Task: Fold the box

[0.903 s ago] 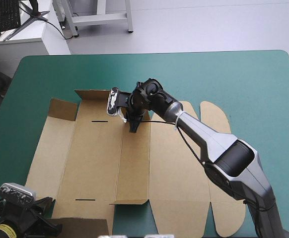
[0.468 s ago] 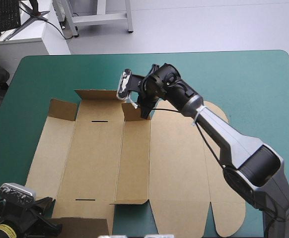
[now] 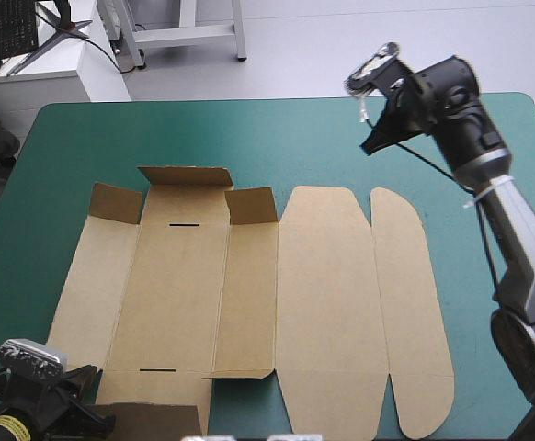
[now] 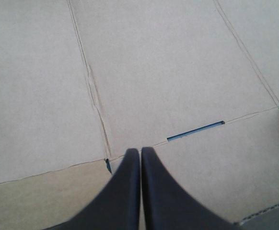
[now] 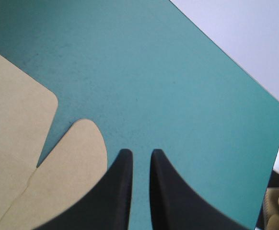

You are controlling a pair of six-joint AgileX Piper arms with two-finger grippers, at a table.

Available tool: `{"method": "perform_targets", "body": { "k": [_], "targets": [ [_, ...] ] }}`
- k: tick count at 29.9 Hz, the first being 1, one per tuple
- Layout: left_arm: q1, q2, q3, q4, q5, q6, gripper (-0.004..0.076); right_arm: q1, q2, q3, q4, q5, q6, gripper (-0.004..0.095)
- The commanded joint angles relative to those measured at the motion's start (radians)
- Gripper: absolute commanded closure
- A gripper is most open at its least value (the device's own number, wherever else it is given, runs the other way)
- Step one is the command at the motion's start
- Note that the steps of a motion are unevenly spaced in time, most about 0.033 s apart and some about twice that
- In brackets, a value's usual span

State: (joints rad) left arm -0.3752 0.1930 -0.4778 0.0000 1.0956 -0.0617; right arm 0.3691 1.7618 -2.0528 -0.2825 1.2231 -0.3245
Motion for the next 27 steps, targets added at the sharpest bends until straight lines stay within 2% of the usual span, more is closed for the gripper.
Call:
{"method": "perform_targets", "body": {
  "k": [1,5,11,20,27],
  "targets": [
    [-0.002,0.014,-0.025,0.0,-0.062,-0.007,0.0734,-0.112,-0.099,-0.021,0.069,0.031,0.03,0.0924],
    [-0.002,0.014,-0.025,0.0,-0.062,-0.007,0.0734,-0.229,-0.187,0.07,0.162,0.031,0.066,0.0927],
    [-0.002,0.014,-0.025,0.0,-0.062,-0.007,0.0734,-0.352,-0.398,0.391,0.194,0.029,0.089,0.0927],
    [-0.002,0.014,-0.025,0.0,-0.062,-0.009,0.0734,-0.373,-0.672,0.783,0.263,-0.005,0.14,0.0928],
    [-0.002,0.016,-0.025,0.0,-0.061,-0.027,0.0734,-0.373,-0.722,0.876,0.314,-0.046,0.144,0.0928]
  ]
}}
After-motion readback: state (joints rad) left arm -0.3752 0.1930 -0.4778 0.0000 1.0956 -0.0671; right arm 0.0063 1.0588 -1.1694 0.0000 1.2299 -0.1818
